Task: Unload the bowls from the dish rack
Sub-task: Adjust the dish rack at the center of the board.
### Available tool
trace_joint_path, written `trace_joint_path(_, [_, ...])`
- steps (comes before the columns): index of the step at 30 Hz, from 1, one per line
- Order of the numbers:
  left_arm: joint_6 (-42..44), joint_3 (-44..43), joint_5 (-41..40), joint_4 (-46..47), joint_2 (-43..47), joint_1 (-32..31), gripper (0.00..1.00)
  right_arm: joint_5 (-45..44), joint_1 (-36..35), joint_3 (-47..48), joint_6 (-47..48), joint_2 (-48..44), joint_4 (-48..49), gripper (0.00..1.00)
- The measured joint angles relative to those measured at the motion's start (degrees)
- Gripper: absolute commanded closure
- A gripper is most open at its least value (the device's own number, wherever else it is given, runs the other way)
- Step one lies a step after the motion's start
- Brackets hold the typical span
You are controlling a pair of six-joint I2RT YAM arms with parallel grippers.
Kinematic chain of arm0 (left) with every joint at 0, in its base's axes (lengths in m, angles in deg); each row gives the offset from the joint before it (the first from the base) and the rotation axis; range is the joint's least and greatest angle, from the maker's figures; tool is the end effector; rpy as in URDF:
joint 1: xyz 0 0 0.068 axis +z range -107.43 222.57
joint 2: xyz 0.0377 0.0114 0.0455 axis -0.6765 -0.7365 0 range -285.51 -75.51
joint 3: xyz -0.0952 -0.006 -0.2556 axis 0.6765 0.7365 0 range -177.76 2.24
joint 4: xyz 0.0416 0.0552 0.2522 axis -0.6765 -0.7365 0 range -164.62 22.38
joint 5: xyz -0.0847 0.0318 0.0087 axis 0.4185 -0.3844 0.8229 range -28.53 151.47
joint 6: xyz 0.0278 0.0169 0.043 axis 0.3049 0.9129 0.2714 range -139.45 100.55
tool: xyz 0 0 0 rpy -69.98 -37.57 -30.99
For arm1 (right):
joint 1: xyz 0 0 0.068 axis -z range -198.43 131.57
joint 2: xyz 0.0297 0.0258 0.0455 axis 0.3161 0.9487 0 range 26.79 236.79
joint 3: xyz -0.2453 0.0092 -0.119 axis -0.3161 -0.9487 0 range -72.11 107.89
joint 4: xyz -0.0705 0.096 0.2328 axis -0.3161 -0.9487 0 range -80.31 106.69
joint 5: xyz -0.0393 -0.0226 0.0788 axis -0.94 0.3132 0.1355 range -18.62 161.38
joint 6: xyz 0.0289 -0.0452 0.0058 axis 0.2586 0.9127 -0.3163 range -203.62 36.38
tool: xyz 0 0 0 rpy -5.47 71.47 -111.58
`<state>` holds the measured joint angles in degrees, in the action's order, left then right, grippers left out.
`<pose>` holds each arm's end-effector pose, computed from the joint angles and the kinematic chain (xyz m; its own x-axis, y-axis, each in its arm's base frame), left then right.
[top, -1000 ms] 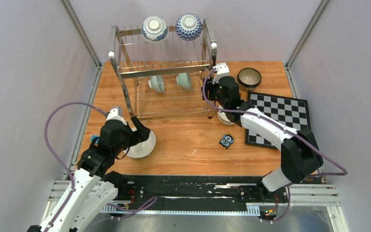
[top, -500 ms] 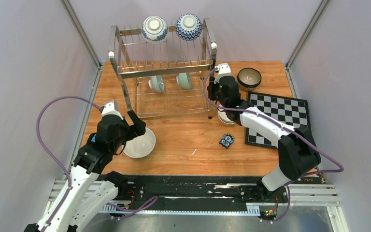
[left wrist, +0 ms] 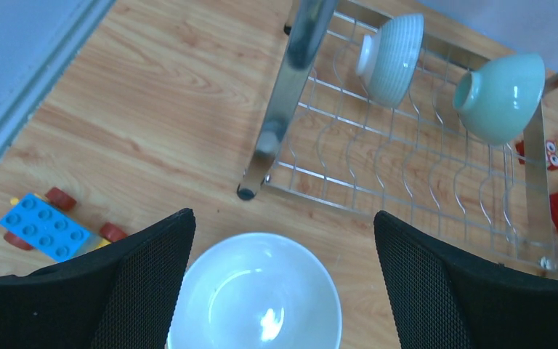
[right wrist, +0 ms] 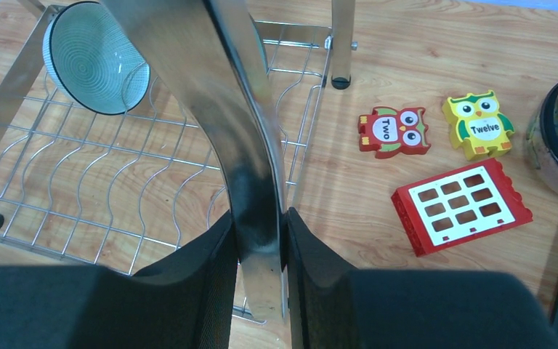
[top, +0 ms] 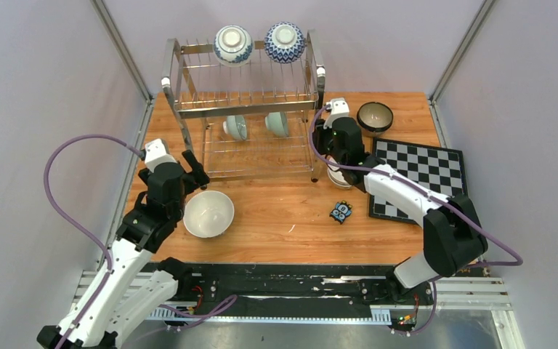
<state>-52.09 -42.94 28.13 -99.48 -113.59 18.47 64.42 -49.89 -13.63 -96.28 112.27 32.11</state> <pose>0.1377 -0.0402 0.3228 -0.2601 -0.3773 -0.8888 -0.3026 0.9060 -0.2960 0.3024 0.1800 0.2970 -0.2583 0.0970 -0.9612 -0.3692 0.9095 0.1910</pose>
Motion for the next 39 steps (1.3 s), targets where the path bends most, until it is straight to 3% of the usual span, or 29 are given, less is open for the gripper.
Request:
trace_joint_path(5, [2.7, 0.0, -3.4, 5.3, -4.5, 0.0, 0.11, 1.2, 0.0, -1.4, -1.4, -1.5, -0.3, 0.97])
trace_joint_path(11, [4.9, 0.3, -5.9, 11.0, -10.8, 0.2, 0.28, 2.7, 0.0, -2.8, -3.5, -3.5, -1.4, 0.97])
trace_joint_path(21, [5.0, 2.5, -7.2, 19.9, -17.9, 5.4, 0.35, 5.6, -0.1, -4.2, -5.9, -5.9, -3.5, 0.97])
trace_joint_path(33, [7.8, 2.4, -3.9, 29.7, -29.2, 8.8, 0.67, 7.1, -0.5, -5.4, -7.3, -7.8, -4.5, 0.97])
trace_joint_path(39, [11.3, 0.8, -3.9, 32.3, -32.9, 9.2, 0.75, 7.0, -0.5, -5.4, -7.5, -7.8, -4.7, 0.97])
